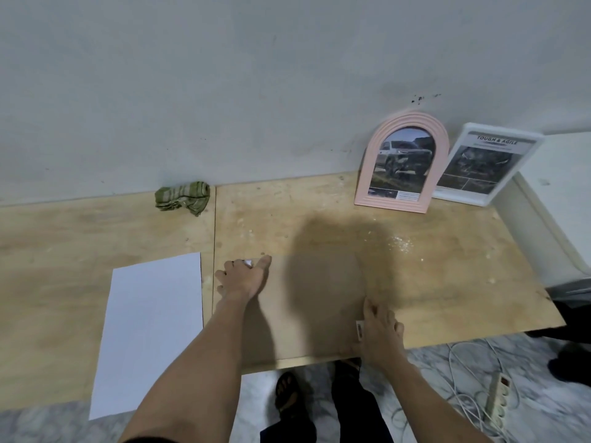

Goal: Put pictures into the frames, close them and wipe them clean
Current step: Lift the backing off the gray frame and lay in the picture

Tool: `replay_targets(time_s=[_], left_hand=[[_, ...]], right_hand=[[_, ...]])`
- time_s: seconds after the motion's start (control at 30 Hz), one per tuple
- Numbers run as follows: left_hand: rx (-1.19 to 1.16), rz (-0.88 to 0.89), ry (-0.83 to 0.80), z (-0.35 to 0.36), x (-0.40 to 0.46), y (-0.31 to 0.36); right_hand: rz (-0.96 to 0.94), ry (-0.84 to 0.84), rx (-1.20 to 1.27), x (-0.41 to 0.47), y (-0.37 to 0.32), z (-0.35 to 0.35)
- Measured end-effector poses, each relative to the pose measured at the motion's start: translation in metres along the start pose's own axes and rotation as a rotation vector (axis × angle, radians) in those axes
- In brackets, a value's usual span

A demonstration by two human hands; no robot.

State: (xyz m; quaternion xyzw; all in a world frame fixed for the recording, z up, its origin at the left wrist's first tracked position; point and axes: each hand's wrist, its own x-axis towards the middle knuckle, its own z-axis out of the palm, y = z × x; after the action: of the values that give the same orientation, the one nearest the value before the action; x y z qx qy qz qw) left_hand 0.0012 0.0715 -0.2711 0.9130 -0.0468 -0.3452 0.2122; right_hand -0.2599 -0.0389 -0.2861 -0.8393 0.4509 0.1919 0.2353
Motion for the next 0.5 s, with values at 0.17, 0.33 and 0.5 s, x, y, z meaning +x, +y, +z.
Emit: replay_targets(time_s=[0.17,0.33,0.5], left_hand=[[-0.038,-0.015,0.024,0.003,-0.003,-0.002],[-0.144,-0.036,0.059,-0.007,-0.014,0.0],[-0.143,-0.016,0.033,-0.026,-0.011,0.015]], right_hand=[[0.029,-0.001,0.026,0.0,0.0,0.0],[0.06,0.079,0.135,-0.009,-0.01,-0.008],[0.139,0.209,0.938,-0.007,-0.006,-0.039]])
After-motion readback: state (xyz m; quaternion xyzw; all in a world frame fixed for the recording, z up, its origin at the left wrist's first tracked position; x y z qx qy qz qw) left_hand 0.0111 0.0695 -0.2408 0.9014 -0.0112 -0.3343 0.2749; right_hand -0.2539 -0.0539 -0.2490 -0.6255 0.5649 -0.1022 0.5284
